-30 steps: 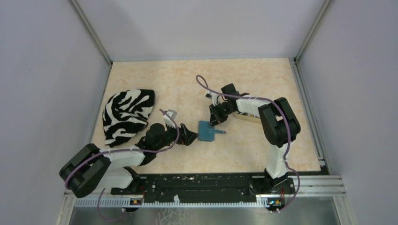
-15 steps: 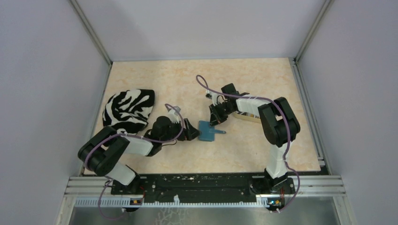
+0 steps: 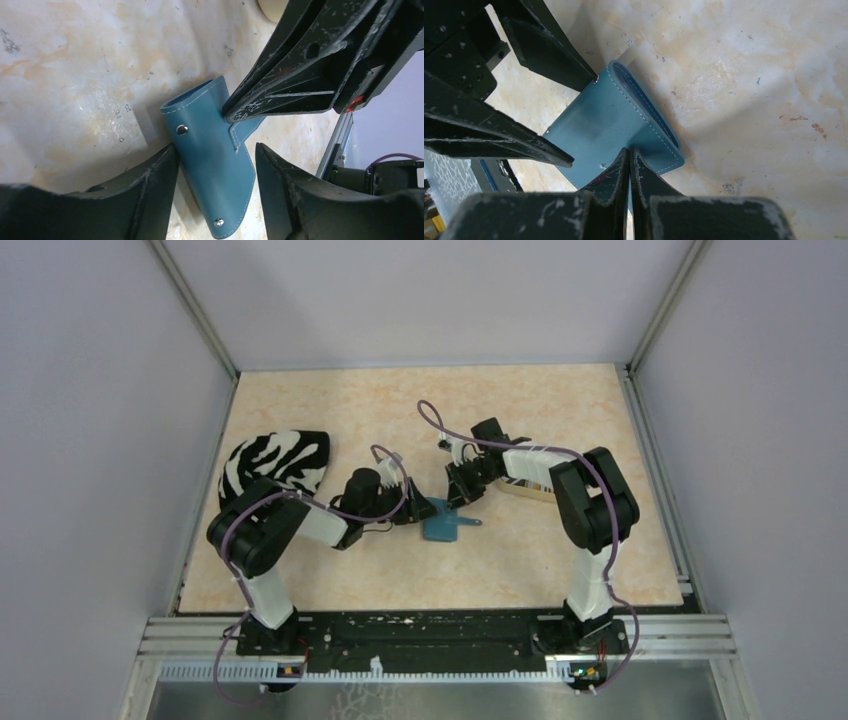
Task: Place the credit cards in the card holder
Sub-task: Turn over the card holder at the center of the board.
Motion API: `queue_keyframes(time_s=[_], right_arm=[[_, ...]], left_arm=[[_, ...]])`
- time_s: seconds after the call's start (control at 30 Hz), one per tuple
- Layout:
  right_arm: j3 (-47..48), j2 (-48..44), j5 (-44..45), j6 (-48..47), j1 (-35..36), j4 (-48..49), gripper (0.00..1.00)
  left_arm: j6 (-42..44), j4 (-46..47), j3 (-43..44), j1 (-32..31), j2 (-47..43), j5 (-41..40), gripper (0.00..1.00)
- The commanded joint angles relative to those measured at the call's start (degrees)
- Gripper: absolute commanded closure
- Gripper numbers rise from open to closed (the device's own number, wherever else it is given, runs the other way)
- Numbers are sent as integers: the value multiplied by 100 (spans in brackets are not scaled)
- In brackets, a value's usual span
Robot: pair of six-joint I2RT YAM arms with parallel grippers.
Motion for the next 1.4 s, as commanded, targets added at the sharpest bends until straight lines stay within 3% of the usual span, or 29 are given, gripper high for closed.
queue_keyframes(time_s=[0.0,0.3,0.47,0.6,0.77,0.9,0.97,1.03,1.07,1.1,1.13,1.23,1.37], right_arm=[[139,160,172,-119,19,-86,99],[152,154,118,-106,26,-92,99],[176,88,26,-117,28,-115,98],[285,-266,-208,-307,13,-245,92],[243,-1376,-325,-719,-69,-237,88],[169,-2554,-423,-1051,-330,-122,86],[102,-3076,-463,-1266,-504,-31,75],[55,-3510,-356,-1492,-673,17,48],[-56,-3689,-218,-1295,-755,229,28],[-212,-3851,-115,-1093,-831,484,14],[-367,-3971,-182,-973,-897,639,8],[-527,-4039,-902,-860,-939,677,6],[-962,-4014,-1217,-497,-947,1193,6]], left_arm=[[-92,-400,-1,15,469,313,39],[-128,-102,60,12,894,690,60],[101,-118,68,12,793,712,81],[603,-105,-105,15,371,613,100],[1684,-634,-288,-33,-796,131,100],[2968,-1198,-270,-417,-1991,-620,100],[3807,-1337,-268,-830,-2416,-1186,100],[4613,-1283,-340,-1118,-2730,-1601,100],[5023,-1189,-391,-1232,-2858,-1737,100],[5440,-1035,-477,-1356,-2959,-1859,100],[5913,-808,-661,-1490,-3055,-1965,100],[7723,53,-1116,-1954,-3134,-2287,100],[9318,445,-1123,-2467,-2608,-3139,100]])
